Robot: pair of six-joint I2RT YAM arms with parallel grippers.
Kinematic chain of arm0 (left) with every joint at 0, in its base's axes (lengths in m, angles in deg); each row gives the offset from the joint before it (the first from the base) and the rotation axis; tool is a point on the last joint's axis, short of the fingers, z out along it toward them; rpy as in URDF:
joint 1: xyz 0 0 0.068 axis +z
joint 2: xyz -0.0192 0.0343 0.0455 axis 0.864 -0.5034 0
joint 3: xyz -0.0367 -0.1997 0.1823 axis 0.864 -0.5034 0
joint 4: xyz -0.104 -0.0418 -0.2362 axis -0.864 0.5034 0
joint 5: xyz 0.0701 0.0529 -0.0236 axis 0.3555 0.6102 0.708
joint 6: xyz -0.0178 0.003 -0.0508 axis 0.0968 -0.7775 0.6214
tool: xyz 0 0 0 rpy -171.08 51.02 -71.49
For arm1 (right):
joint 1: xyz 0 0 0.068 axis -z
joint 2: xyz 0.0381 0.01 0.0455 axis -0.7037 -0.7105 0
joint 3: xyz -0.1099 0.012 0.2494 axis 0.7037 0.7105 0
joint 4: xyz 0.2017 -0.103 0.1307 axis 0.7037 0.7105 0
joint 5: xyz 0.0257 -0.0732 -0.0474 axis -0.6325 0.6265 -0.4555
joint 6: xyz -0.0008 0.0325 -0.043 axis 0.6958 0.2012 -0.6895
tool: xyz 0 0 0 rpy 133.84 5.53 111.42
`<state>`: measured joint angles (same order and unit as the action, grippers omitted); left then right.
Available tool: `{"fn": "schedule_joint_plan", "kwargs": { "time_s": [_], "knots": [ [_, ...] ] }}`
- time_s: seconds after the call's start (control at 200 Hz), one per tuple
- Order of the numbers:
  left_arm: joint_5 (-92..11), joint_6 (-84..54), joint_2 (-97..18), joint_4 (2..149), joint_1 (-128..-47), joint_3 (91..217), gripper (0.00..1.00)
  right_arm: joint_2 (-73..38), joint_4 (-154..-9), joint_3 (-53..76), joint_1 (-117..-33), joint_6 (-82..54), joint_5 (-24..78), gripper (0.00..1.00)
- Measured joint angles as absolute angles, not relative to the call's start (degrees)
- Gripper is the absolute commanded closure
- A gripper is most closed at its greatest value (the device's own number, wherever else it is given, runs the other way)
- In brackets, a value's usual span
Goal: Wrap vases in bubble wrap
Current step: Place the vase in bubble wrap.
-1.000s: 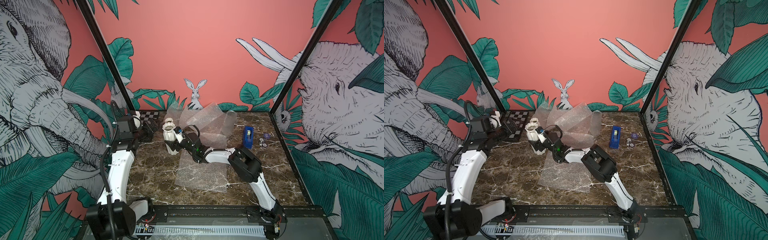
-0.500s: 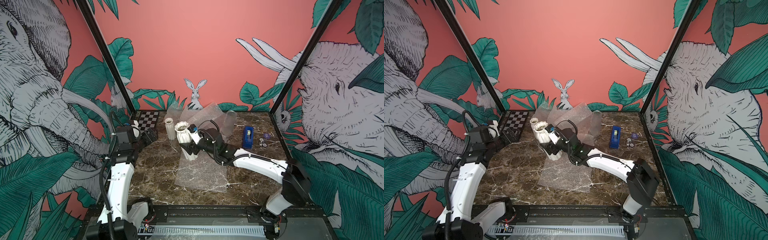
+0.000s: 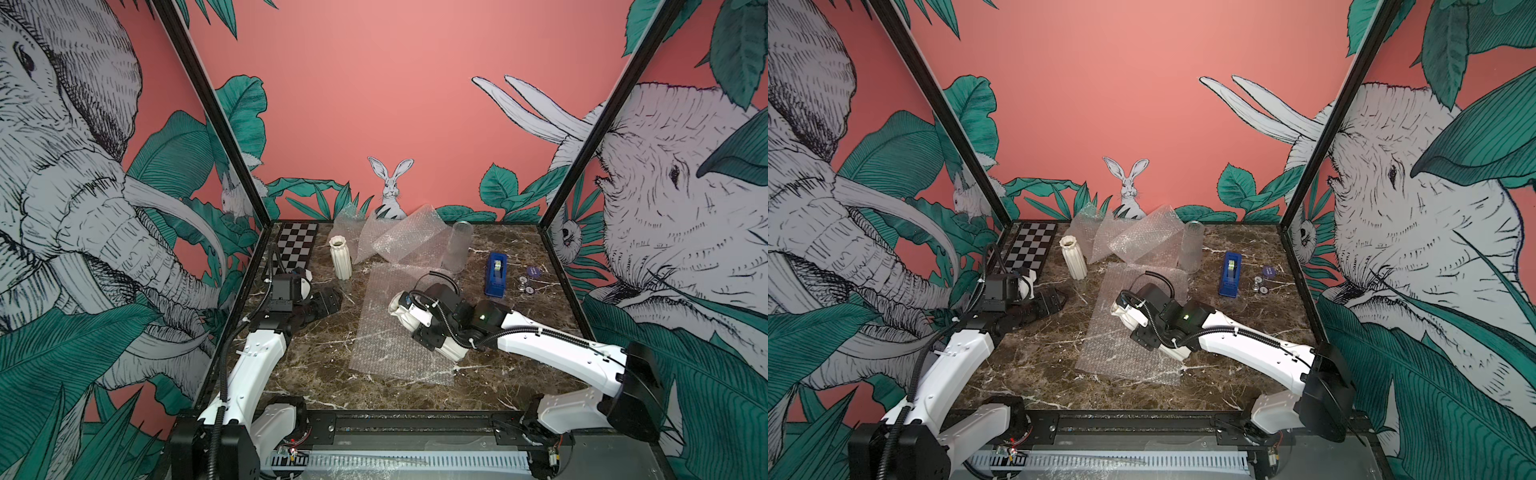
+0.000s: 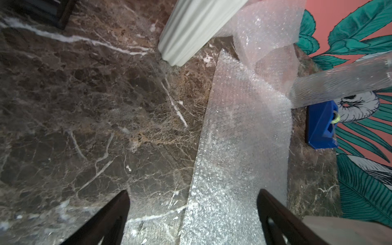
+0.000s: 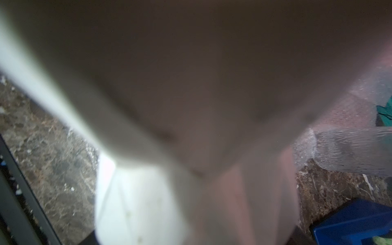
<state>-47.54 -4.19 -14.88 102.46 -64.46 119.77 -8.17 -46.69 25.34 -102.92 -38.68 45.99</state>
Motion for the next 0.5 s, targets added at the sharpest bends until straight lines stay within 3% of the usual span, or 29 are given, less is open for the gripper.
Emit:
{"fn": "schedule_joint_plan", "kwargs": {
  "time_s": [0.495],
  "knots": [
    [-46.3,-4.2,-14.4,101.7,-64.5,115.2,0.06,-27.5,-38.1,13.2,-109.9,-39.8,49.2,0.62]
  ]
}}
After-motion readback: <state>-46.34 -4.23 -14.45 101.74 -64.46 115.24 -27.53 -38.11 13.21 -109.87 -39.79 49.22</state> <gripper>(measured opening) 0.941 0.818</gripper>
